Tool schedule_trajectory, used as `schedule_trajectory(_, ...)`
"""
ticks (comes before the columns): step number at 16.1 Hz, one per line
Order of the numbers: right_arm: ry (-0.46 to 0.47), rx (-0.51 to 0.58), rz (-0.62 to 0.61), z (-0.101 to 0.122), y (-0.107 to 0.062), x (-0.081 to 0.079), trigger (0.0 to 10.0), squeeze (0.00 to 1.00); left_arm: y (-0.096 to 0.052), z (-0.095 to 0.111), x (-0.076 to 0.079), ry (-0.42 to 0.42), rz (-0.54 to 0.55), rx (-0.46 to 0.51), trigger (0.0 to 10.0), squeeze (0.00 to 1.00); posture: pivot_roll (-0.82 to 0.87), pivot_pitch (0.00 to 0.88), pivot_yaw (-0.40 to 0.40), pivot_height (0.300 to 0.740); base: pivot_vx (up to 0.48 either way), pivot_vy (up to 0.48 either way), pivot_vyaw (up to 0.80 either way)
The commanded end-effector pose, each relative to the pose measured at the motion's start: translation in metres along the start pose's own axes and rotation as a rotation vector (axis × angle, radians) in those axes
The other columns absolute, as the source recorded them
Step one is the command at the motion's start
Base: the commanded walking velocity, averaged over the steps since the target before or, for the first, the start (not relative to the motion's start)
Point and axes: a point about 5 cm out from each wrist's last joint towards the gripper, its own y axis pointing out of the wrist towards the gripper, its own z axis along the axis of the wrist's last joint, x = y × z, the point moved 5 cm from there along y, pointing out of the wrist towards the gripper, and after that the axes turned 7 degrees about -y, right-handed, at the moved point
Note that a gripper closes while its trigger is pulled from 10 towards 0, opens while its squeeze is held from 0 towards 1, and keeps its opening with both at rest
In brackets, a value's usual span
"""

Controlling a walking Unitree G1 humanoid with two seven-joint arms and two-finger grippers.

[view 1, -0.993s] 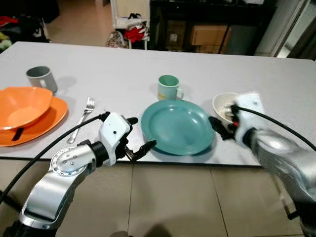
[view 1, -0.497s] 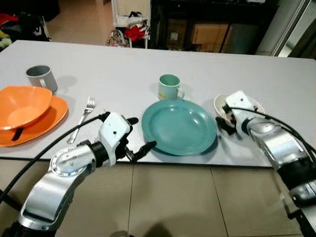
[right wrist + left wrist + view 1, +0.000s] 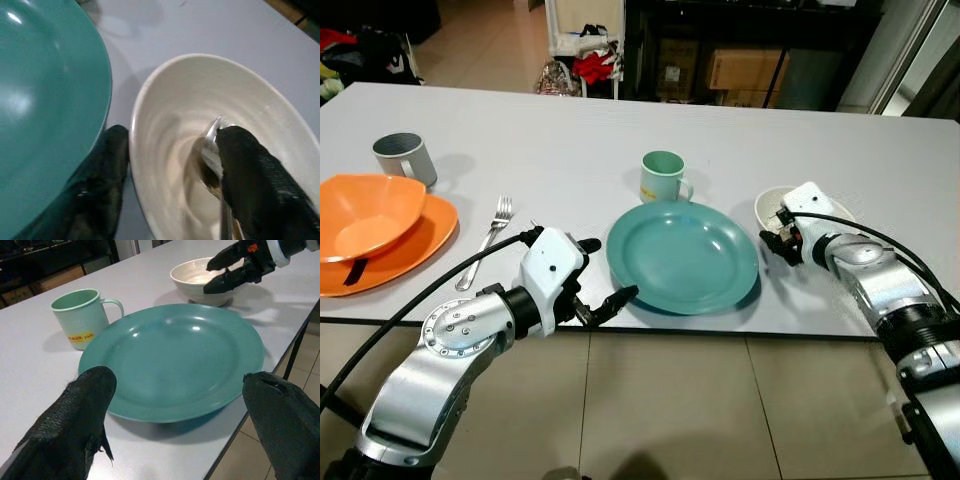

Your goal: Setting the table

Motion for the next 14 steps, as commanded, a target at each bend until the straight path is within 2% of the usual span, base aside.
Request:
schedule_trajectory(1, 0.048, 0.024, 0.014, 0.004, 0.000, 0.003, 0.0, 0.00, 0.000, 0.003, 0.003, 0.011, -0.014, 0.001, 10.0, 0.00, 0.08, 0.000, -0.022, 0.740, 0.000, 0.000, 0.00)
schedule_trajectory(6, 0.080, -0.009, 0.059, -0.002, 0.003, 0.003, 0.0, 0.00, -0.001, 0.003, 0.005, 0.006, -0.021, -0.001, 10.0, 0.00, 0.09, 0.000, -0.028, 0.740, 0.000, 0.000, 0.00)
schedule_trajectory(14, 0.066, -0.053, 0.096, -0.007, 0.002, 0.006, 0.0, 0.00, -0.001, 0.003, 0.005, 0.007, -0.024, -0.003, 10.0, 0.00, 0.09, 0.000, -0.028, 0.740, 0.000, 0.000, 0.00)
